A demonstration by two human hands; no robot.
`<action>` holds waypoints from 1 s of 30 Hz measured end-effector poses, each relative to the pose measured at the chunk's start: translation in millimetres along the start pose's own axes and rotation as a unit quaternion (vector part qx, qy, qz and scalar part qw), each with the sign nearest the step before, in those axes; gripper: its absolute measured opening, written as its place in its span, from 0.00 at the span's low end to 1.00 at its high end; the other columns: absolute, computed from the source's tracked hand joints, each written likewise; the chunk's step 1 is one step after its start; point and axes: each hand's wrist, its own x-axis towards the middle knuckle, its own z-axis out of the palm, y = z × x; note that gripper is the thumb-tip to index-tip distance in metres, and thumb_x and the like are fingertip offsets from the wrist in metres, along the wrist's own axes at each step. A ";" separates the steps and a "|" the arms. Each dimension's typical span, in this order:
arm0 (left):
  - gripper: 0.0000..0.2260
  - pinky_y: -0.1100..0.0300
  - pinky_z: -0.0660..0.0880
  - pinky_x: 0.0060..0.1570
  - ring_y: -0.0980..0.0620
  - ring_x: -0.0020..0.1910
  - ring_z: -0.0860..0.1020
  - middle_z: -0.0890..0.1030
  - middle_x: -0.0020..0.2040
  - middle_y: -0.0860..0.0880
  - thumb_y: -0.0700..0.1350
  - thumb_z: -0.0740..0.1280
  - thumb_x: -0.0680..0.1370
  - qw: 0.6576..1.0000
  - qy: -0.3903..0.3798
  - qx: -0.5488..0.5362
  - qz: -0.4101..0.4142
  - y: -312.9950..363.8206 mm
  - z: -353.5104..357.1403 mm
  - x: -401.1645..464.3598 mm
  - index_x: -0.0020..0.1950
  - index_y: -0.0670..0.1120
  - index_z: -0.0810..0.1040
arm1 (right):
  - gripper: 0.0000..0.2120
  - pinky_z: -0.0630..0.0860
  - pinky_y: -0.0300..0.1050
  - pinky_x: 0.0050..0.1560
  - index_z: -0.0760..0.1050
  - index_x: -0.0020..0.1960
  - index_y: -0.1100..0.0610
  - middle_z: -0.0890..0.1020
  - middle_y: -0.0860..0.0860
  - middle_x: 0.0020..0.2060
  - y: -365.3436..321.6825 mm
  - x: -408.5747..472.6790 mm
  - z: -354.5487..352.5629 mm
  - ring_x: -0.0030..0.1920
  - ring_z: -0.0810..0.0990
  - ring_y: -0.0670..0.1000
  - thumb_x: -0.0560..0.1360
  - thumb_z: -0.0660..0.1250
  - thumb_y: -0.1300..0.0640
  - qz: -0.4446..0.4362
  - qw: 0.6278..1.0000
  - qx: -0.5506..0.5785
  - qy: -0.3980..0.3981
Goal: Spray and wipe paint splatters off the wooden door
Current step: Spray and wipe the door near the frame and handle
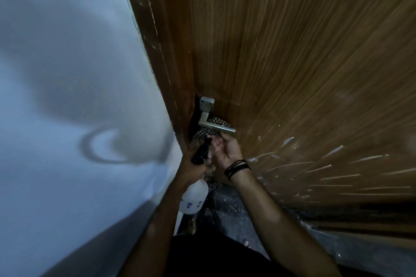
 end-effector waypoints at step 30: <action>0.14 0.65 0.75 0.37 0.54 0.35 0.76 0.78 0.36 0.49 0.26 0.73 0.71 1.000 -0.018 0.007 0.002 -22.4 16.2 10.5 0.41 0.45 0.77 | 0.07 0.81 0.40 0.35 0.75 0.54 0.64 0.81 0.56 0.44 -27.0 20.8 -50.3 0.40 0.84 0.49 0.78 0.68 0.62 -0.074 0.996 -0.018 0.046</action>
